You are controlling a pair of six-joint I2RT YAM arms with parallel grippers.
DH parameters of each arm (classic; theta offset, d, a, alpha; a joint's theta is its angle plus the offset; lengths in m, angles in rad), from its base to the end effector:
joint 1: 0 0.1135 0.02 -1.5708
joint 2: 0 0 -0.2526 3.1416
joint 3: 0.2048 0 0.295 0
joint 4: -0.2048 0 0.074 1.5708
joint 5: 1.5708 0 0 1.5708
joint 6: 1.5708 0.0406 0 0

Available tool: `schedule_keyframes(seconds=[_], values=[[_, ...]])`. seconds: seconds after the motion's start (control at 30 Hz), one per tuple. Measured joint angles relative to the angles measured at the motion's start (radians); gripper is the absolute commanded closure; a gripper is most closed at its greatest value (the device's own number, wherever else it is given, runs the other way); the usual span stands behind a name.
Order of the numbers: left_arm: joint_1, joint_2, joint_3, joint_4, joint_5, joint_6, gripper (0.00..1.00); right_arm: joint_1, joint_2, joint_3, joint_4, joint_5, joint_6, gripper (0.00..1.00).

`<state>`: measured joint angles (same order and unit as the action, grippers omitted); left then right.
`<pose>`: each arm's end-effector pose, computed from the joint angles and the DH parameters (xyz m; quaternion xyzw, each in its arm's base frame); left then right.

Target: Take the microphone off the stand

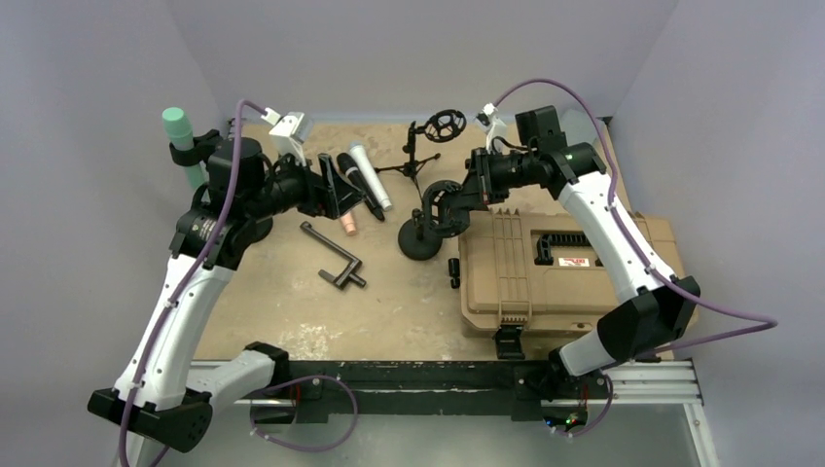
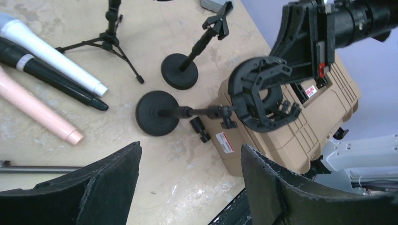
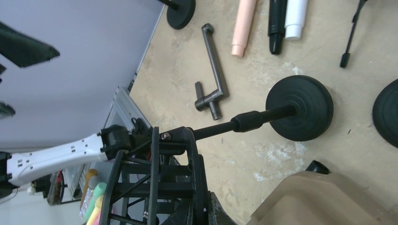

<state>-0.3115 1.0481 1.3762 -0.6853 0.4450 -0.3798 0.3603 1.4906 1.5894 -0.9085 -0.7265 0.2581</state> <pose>0.2342 -0.0938 0.4436 0.0984 0.8051 -0.3590 0.4619 0.3211 0.1498 0.3779 -0.1761 0.8600 0.4199 0.2303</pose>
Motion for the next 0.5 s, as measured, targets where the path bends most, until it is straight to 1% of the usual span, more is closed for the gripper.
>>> schedule_keyframes(seconds=[0.07,0.23,0.27,0.33,0.4,0.5], values=[[-0.007,0.0,-0.021,0.014,0.018,-0.007,0.24,-0.021,0.011,-0.008,0.013,-0.011,0.0,0.94],[-0.029,0.021,-0.042,0.044,0.073,-0.037,0.24,-0.042,0.062,-0.01,0.055,-0.064,0.003,0.95],[-0.033,0.029,-0.042,0.052,0.086,-0.048,0.24,-0.045,0.068,-0.01,0.061,-0.078,0.003,0.93],[-0.043,0.048,-0.042,0.068,0.107,-0.061,0.24,-0.049,0.076,-0.011,0.066,-0.094,0.003,0.79],[-0.051,0.063,-0.043,0.08,0.12,-0.074,0.23,-0.053,0.088,-0.01,0.068,-0.107,0.006,0.68],[-0.065,0.087,-0.043,0.099,0.137,-0.085,0.23,-0.055,0.097,-0.01,0.08,-0.118,0.004,0.58]])
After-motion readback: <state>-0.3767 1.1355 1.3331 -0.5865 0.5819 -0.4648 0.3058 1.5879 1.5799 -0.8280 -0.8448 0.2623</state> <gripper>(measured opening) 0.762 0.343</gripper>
